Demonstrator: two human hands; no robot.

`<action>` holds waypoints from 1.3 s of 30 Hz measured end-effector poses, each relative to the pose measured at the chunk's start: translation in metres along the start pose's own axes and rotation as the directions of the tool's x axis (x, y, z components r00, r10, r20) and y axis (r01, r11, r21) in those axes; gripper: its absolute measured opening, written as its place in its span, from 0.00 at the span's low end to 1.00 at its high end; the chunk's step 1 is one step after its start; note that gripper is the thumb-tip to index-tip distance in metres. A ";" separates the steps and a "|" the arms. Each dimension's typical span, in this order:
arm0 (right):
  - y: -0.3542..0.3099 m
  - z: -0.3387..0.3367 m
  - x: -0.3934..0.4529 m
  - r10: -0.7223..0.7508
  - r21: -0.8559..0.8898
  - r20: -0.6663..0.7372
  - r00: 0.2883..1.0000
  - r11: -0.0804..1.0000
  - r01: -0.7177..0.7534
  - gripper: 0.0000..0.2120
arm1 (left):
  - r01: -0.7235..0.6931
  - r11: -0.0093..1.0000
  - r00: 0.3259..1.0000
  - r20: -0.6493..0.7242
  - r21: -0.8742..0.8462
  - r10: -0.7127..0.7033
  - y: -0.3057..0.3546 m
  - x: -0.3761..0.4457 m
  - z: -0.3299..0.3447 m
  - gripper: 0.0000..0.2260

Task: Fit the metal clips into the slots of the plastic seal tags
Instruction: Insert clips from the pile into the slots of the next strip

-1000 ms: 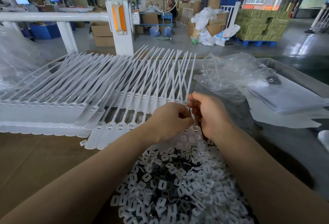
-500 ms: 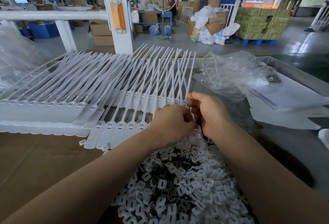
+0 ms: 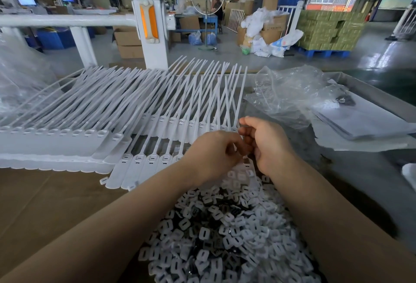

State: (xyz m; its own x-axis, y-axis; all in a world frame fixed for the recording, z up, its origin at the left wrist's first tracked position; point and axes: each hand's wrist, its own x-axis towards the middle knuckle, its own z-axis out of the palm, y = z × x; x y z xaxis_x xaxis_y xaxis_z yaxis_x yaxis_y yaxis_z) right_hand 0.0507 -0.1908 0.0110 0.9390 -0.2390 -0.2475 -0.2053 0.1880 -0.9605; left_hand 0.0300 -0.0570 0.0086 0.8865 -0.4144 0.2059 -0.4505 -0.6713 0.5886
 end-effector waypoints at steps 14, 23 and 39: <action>-0.002 0.002 -0.005 0.015 0.009 -0.005 1.000 1.000 -0.015 0.07 | -0.204 0.969 0.979 0.048 0.140 0.200 0.000 -0.006 -0.004 0.07; -0.004 0.000 -0.004 0.021 0.027 -0.008 1.000 0.999 -0.020 0.08 | -0.171 0.984 0.984 0.059 0.047 0.169 -0.002 -0.005 -0.006 0.08; -0.009 -0.014 0.004 0.129 0.215 -0.091 0.988 0.971 -0.107 0.08 | -0.131 0.987 0.979 0.169 0.098 0.113 -0.009 -0.009 -0.019 0.14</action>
State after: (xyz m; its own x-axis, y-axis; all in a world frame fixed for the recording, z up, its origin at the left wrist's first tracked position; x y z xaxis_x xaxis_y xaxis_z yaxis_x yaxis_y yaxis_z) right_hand 0.0522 -0.2063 0.0167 0.8758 -0.2983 -0.3796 -0.2402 0.4128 -0.8786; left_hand 0.0281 -0.0356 0.0159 0.7992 -0.5854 0.1364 -0.5709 -0.6684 0.4769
